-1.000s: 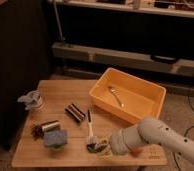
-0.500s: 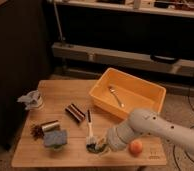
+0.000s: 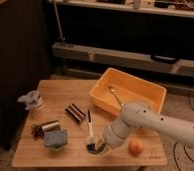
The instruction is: Place pepper in table surface
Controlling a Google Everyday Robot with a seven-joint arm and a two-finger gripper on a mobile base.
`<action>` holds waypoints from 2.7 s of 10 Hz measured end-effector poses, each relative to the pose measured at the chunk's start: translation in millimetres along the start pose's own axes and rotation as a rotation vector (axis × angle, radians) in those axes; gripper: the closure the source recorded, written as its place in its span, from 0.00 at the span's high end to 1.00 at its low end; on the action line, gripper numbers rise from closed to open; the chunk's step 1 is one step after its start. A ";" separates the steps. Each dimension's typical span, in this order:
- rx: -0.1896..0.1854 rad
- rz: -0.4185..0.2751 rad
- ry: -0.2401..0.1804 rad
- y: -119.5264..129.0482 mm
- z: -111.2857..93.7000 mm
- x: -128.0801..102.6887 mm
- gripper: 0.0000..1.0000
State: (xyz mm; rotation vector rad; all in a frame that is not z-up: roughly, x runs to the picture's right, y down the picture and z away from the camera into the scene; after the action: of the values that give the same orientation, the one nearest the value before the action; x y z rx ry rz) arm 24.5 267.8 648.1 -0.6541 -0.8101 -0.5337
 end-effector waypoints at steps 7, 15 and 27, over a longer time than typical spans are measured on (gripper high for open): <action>-0.043 -0.320 0.041 12.7 1.1 -0.8 0.00; 0.061 -0.496 0.009 5.5 0.9 -1.0 0.00; 0.006 -0.410 -0.015 24.5 25.8 66.5 0.00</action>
State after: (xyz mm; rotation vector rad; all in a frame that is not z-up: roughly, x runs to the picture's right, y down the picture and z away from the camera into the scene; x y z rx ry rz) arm 66.7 290.5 706.3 -0.4865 -0.9658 -0.8973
